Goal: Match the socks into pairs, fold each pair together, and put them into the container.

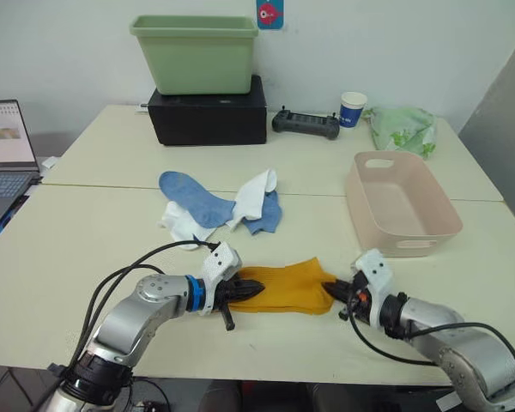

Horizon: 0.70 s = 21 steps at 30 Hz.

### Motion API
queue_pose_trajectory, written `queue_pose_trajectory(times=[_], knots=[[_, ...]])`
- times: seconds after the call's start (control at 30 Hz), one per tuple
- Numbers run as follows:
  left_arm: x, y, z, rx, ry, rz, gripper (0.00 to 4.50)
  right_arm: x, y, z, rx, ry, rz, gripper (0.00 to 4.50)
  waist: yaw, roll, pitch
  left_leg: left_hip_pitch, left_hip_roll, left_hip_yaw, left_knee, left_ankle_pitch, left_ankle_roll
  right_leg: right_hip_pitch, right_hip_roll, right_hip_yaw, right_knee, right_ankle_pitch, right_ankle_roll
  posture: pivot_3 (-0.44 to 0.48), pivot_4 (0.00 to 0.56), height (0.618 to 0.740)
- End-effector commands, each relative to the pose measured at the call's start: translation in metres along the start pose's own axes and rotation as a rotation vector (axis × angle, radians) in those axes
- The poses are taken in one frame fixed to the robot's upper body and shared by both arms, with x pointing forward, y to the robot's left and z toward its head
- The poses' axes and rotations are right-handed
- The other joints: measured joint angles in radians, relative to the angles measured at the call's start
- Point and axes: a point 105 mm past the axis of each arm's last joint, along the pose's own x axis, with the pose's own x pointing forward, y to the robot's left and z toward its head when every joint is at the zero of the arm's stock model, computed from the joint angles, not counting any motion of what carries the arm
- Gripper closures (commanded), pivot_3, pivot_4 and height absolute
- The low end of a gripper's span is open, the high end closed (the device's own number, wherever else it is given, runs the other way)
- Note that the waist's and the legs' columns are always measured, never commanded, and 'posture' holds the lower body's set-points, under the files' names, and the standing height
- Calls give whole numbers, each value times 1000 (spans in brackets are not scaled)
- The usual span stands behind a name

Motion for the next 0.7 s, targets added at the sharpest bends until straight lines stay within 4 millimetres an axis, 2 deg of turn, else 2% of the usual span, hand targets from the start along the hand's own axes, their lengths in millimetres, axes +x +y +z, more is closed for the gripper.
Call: queue_pose_trajectory(times=[0.03,0.1,0.2,0.3,0.4,0.57,0.7], knots=[[7,0,11,1,-25,2,4500,-8,-5,18,-19,-42,14,4481,2,-1,0,0,0,0,0,0,0,0,0,0,0,0,0,0,150,730],[12,1,7,3,-6,2,4500,-9,-1,25,-30,-42,62,4481,1,-1,0,0,0,-1,0,0,0,0,0,-1,0,0,0,0,150,730],[21,8,-5,2,30,38,4500,-10,19,38,-15,-36,212,4481,0,0,0,0,0,-1,0,0,0,0,0,0,0,0,0,0,150,730],[20,6,-3,-3,10,28,4500,-1,34,45,27,-36,287,4481,-1,0,0,1,0,-1,0,0,0,1,1,0,1,0,0,0,150,730],[8,0,5,7,-20,10,4500,10,42,47,67,-21,320,4481,-4,-1,0,1,0,-1,0,0,0,1,1,-1,1,0,0,0,150,730],[-28,-9,20,33,-33,-2,4500,24,50,49,89,14,357,4481,-7,0,2,0,1,-1,-1,0,0,-1,1,0,1,0,0,0,150,730],[-39,3,-1,4,29,67,4500,27,52,51,97,28,379,4481,-4,1,3,0,1,-1,-1,0,0,-1,1,0,1,0,0,0,150,730]])
